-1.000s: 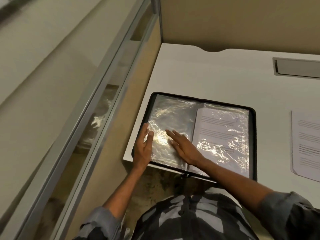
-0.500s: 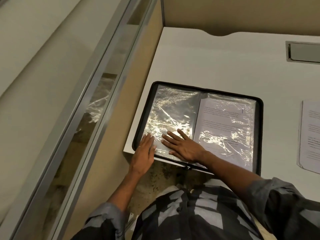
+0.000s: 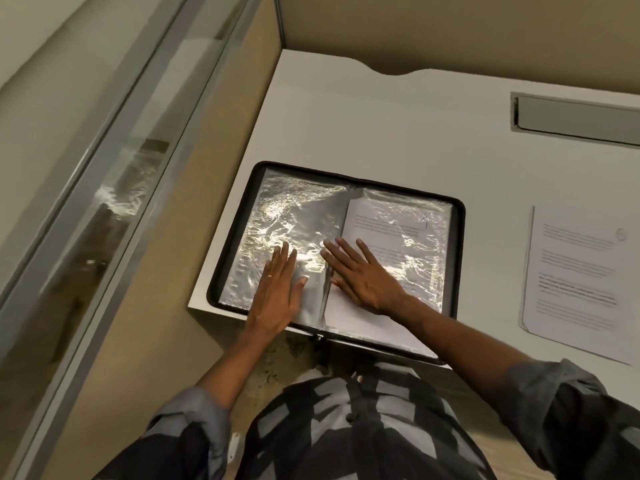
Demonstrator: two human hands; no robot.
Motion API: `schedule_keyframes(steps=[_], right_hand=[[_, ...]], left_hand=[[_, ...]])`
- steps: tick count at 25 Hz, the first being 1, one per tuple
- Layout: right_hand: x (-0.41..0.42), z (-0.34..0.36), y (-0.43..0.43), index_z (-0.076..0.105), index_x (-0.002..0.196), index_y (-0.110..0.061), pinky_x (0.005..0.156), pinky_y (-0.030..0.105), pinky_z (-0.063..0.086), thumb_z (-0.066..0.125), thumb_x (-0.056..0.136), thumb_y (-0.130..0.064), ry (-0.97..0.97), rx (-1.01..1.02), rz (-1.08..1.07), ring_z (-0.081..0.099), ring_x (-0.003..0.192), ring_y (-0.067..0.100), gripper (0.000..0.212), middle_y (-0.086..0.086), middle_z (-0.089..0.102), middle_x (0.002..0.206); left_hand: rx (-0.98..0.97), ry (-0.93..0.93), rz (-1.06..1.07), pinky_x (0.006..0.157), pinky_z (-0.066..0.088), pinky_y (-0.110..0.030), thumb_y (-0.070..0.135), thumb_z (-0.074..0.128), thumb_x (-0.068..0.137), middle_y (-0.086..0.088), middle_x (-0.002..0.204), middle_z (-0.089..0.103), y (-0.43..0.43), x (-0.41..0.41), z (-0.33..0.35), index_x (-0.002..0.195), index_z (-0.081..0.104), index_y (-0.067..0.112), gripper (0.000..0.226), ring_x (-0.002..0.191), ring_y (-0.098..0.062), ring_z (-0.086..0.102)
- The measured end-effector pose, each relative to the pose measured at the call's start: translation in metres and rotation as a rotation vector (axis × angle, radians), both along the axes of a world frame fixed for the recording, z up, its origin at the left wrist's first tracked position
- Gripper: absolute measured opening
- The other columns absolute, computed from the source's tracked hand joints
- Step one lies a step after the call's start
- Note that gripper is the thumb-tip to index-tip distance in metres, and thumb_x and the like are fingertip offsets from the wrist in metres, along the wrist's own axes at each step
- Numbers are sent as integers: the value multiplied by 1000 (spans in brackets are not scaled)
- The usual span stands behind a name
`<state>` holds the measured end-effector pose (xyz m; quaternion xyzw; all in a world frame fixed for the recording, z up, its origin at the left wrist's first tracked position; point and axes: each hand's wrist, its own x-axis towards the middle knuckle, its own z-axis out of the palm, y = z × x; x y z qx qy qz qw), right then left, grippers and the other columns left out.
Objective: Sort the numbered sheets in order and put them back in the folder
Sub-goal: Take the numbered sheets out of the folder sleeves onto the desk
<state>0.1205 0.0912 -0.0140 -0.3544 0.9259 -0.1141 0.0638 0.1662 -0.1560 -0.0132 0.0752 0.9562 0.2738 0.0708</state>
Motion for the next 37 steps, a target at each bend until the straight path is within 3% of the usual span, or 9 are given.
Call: schedule_keyframes(steps=[5,11,16,21,26,29,31,33,37], right_hand=[[-24,-3,81,9,164,-16,126,54,10,25,112,-43,-15,-17,-227,-8,158,23,61,3,0,172],[-49,-22,139,9,163,-13,128,51,5,21,108,-48,-105,-14,-466,-6,158,26,66,6,0,171],[-47,-33,147,14,162,-10,128,45,8,32,111,-42,-87,-28,-477,2,158,22,63,8,8,171],[-46,-38,146,28,159,-9,128,49,9,34,111,-42,12,7,-467,18,156,22,59,8,24,167],[-57,-25,147,64,133,-12,126,52,15,50,107,-40,202,-94,-434,48,142,25,41,7,58,147],[-88,-3,140,70,117,-9,118,45,35,56,105,-26,254,-269,-475,59,127,28,25,11,67,130],[-115,10,130,67,118,-4,101,36,46,58,102,-13,182,-381,-467,59,118,30,20,15,65,126],[-141,13,122,65,116,-6,88,33,49,58,99,-5,-6,-385,-397,60,106,26,19,12,64,118],[-179,14,123,68,106,-16,73,35,54,62,95,-4,-369,-151,-364,67,83,21,17,3,71,101]], left_hand=[[24,84,-119,129,11,-41,33,45,109,-7,171,12,83,-42,8,161,24,10,61,158,-18,3],[-65,174,-257,127,18,-46,26,45,107,-12,169,16,147,-90,7,159,28,5,58,158,-27,12],[-122,105,-308,127,18,-47,21,46,107,-15,169,15,167,-132,3,160,23,2,60,157,-30,13],[-161,132,-386,127,14,-45,26,49,106,-15,168,21,167,-162,-12,157,35,7,56,156,-30,18],[-108,304,-475,125,24,-46,35,58,102,-10,152,52,154,-183,-31,126,71,14,34,143,-27,44],[25,285,-499,116,38,-42,37,67,98,-6,138,63,151,-191,-30,109,74,13,27,128,-24,56],[54,196,-519,101,47,-43,39,71,94,-3,124,68,149,-199,-25,104,72,13,28,115,-23,60],[59,135,-575,97,44,-43,46,72,91,1,110,69,148,-210,-21,101,68,16,31,105,-22,60],[57,97,-627,99,38,-40,50,73,90,2,105,68,145,-220,-19,101,66,19,34,105,-20,58]])
